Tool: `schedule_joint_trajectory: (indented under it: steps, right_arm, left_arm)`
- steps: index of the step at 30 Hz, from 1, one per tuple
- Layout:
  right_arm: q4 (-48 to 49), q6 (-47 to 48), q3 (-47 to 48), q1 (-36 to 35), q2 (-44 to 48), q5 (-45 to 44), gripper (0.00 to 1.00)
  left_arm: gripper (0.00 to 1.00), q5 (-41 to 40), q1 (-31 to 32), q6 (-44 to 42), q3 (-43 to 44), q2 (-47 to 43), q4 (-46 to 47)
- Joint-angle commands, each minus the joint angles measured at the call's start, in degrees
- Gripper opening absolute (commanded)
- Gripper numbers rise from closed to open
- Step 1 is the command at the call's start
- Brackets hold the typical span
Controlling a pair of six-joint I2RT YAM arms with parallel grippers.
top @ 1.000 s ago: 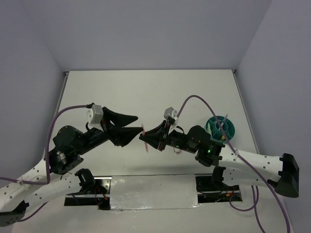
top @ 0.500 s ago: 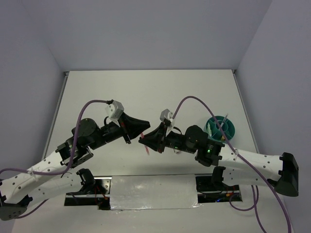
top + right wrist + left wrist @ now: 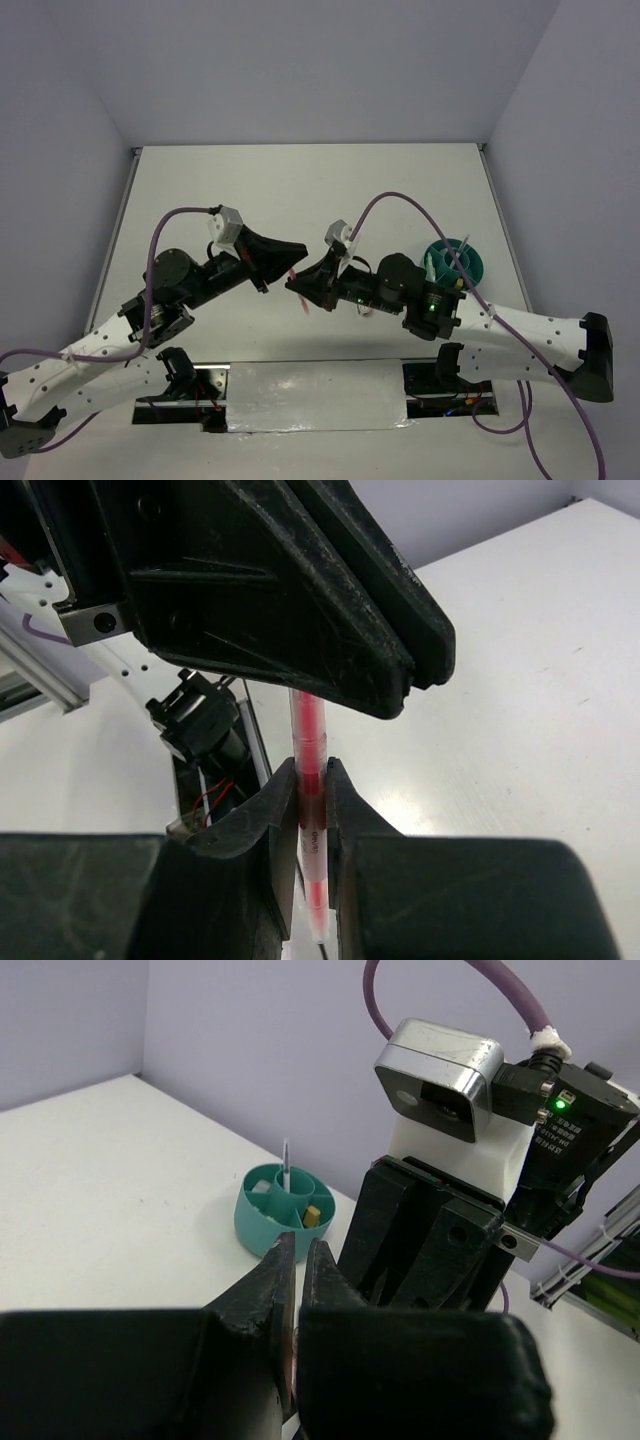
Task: Sort the stationery into containers
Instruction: Close the pen cap on the pen, then place the pen in the storage box.
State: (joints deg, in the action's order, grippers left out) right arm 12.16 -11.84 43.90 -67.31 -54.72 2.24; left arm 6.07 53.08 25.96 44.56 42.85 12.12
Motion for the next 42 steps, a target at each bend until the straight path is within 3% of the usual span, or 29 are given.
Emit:
schedule_joint_trajectory:
  steps: [1,11,19,26,29,30,32,33,34,38,42]
  right_arm:
    - [7.61,2.07,8.12,0.33,0.32,-6.46,0.0]
    - [7.17,3.49,21.39,3.32,-2.67,-0.85,0.0]
    - [10.76,1.38,20.97,6.92,-1.88,2.76,0.0]
    - [7.26,4.71,17.99,7.02,-3.9,5.84,0.0]
    - [9.1,4.89,10.79,6.93,-3.29,4.88,0.0]
    - [10.06,4.81,7.64,7.01,-3.11,3.75,0.0]
    - [11.04,4.54,5.07,7.02,-2.76,2.51,0.0]
    - [10.78,4.8,3.66,6.93,-2.59,0.5,0.0]
    - [10.34,5.07,3.21,7.01,-2.59,-0.39,0.0]
    - [8.5,5.77,-0.03,9.9,-1.62,-4.96,0.0]
    - [7.7,6.55,-5.39,16.93,5.55,-11.61,0.0]
  left_arm:
    - [0.0,3.6,0.53,1.9,-2.54,0.65,-1.31]
    - [0.0,4.83,0.71,3.84,-8.16,1.36,1.58]
    - [0.0,4.92,1.24,4.46,-10.98,0.39,2.65]
    - [0.0,-2.36,1.24,2.53,-4.4,-0.31,-5.07]
    - [0.24,-9.2,1.32,1.29,2.71,-1.8,-11.66]
    - [0.46,-12.8,1.24,0.42,6.99,-2.15,-15.25]
    - [0.64,-15.89,1.32,-1.25,11.49,-2.25,-18.0]
    - [0.9,-17.56,1.32,-1.69,15.96,-2.16,-20.36]
    - [0.99,-20.71,1.24,-2.13,18.0,-2.16,-21.43]
    - [0.99,-27.94,1.24,-2.84,24.96,-4.08,-25.74]
    - [0.99,-30.41,1.24,-3.89,22.34,-10.5,-29.86]
